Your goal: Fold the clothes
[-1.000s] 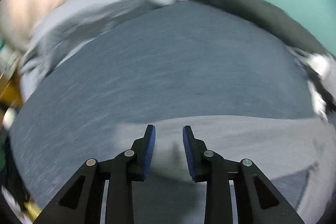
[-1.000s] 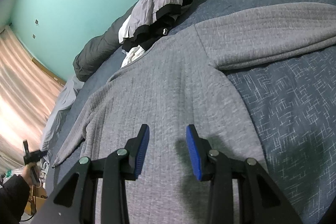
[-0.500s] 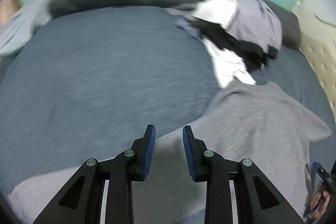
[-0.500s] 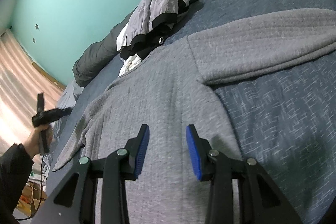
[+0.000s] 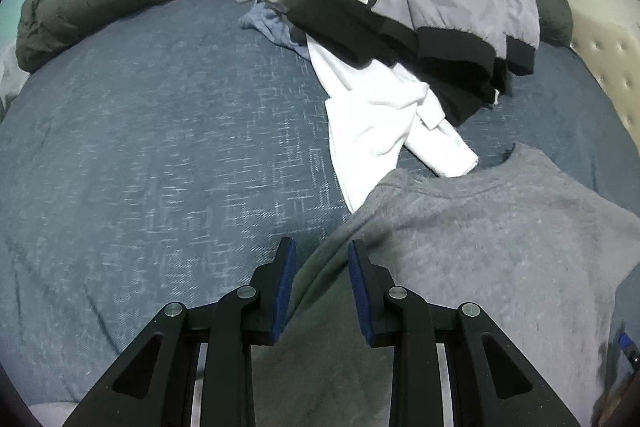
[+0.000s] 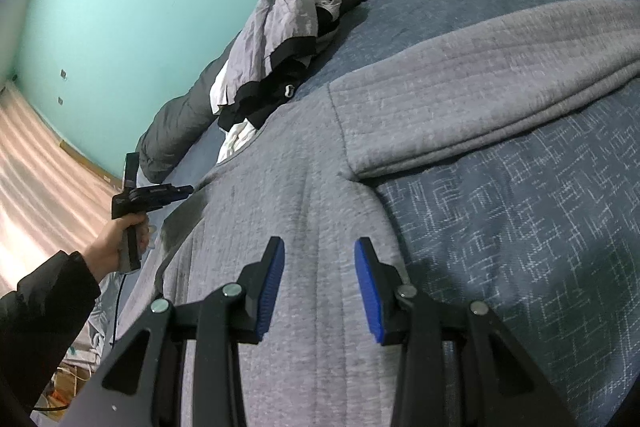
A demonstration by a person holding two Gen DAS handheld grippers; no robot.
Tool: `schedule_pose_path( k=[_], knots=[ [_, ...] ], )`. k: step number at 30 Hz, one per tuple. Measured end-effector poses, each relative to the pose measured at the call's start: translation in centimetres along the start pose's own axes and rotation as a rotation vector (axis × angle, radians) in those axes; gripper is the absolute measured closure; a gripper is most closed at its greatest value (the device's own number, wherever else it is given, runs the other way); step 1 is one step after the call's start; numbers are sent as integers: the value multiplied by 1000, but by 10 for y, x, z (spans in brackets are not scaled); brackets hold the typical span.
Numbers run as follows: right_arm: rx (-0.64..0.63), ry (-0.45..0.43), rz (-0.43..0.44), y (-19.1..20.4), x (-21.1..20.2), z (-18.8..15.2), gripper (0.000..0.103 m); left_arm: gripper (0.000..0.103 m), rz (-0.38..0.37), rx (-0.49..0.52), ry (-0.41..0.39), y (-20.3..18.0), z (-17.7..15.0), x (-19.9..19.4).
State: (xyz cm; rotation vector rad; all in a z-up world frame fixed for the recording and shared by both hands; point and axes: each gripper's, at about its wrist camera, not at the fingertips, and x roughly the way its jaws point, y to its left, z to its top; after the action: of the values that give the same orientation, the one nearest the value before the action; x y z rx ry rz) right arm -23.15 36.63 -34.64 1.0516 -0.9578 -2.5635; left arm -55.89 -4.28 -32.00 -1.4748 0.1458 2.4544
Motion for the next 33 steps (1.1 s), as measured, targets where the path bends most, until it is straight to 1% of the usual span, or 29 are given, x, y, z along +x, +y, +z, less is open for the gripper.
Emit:
schedule_pose_path(
  k=[6, 10, 12, 13, 17, 18, 19, 20, 21, 24, 28, 31, 33],
  knots=[
    [16, 5, 8, -2, 0, 0, 66, 75, 8, 28, 36, -6, 4, 17],
    [25, 1, 8, -4, 0, 0, 66, 75, -17, 28, 15, -7, 6, 11],
    [30, 2, 10, -4, 0, -1, 66, 75, -24, 49, 22, -10, 7, 11],
    [29, 2, 10, -4, 0, -1, 66, 75, -16, 64, 28, -12, 6, 12],
    [29, -1, 9, -3, -1, -1, 66, 75, -11, 62, 37, -12, 3, 16],
    [30, -1, 10, -3, -1, 0, 66, 76, -10, 61, 37, -12, 3, 17],
    [32, 0, 11, -3, -1, -1, 66, 79, -10, 61, 34, -12, 3, 17],
    [34, 1, 12, -4, -1, -1, 66, 93, -6, 62, 31, -13, 3, 16],
    [37, 1, 13, -4, -2, -1, 66, 96, 0, 64, 24, -14, 4, 15],
    [43, -1, 14, -6, -3, 0, 66, 97, 30, 73, -19, -18, 9, 5],
    [51, -3, 16, -6, -3, 0, 66, 97, 68, 51, -96, -17, 27, -17],
    [51, -3, 16, -5, -4, 0, 66, 98, 99, 65, -105, -20, 41, -21],
    [50, -6, 16, -5, -5, 0, 66, 103, 112, 70, -93, -21, 48, -16]
  ],
)
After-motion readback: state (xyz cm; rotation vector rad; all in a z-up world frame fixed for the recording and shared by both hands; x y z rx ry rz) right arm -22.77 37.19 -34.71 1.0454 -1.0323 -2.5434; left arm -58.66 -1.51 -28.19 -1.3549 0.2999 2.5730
